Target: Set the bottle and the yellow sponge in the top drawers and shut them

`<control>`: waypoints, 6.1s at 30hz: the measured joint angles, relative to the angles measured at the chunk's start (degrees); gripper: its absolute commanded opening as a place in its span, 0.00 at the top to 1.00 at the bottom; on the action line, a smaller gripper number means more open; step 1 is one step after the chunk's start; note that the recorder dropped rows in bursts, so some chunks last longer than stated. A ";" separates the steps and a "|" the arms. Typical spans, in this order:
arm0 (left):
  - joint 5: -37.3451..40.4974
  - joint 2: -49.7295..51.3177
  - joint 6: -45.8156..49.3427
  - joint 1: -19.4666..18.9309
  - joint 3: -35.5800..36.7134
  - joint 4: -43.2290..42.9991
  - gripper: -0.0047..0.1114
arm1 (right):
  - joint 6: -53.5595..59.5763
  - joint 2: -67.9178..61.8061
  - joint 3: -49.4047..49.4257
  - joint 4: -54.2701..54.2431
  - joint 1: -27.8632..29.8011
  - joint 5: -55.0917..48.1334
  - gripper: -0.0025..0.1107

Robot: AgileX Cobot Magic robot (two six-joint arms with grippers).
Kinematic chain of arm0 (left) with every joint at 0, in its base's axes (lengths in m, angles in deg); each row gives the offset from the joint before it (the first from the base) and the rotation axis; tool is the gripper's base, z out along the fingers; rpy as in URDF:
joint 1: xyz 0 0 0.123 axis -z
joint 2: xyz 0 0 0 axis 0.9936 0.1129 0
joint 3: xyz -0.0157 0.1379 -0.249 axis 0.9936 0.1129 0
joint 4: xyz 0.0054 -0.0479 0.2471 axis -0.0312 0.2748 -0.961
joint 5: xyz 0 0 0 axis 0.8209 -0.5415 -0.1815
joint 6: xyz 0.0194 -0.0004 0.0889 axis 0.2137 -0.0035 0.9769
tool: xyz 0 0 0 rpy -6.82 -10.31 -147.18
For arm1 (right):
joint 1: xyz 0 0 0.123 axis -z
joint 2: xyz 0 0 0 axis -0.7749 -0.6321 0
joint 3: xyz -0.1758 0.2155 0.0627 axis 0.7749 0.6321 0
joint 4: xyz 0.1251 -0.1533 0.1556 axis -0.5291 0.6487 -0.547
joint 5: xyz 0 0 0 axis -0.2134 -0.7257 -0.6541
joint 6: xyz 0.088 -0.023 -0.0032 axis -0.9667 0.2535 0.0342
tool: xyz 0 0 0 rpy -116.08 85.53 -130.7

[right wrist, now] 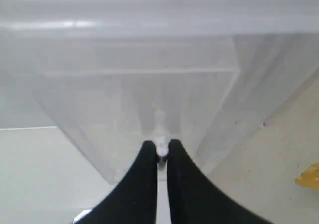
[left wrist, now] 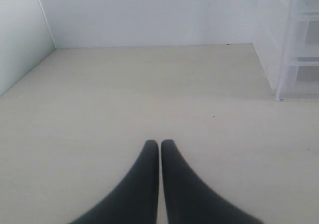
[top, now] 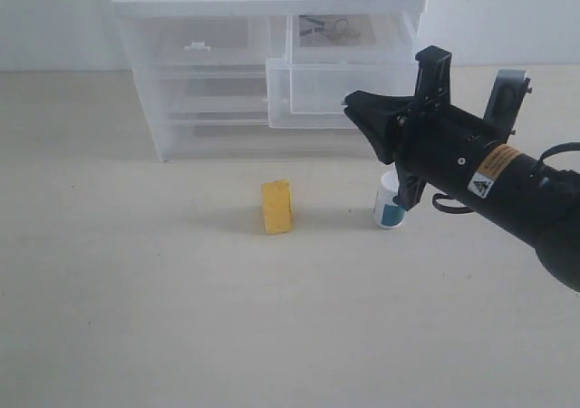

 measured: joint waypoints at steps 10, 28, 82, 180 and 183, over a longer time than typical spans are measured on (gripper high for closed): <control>0.00 0.00 0.00 0.00 0.00 0.00 0.93 | -0.94 0.00 0.10 1.01 -0.73 0.00 0.75; 0.00 0.00 0.00 0.00 0.00 0.00 0.93 | 3.16 20.44 -2.37 64.87 -0.96 -33.23 0.51; 0.00 0.00 0.00 0.00 0.00 0.00 0.93 | 48.36 -5.98 -7.88 45.01 18.73 -27.55 0.32; 0.13 0.00 0.00 0.00 0.00 0.00 0.93 | -8.00 19.96 -15.58 78.68 1.77 -53.01 0.98; 0.13 0.00 0.00 0.00 0.00 0.00 0.93 | -7.56 18.82 -15.58 78.68 1.77 -56.83 0.98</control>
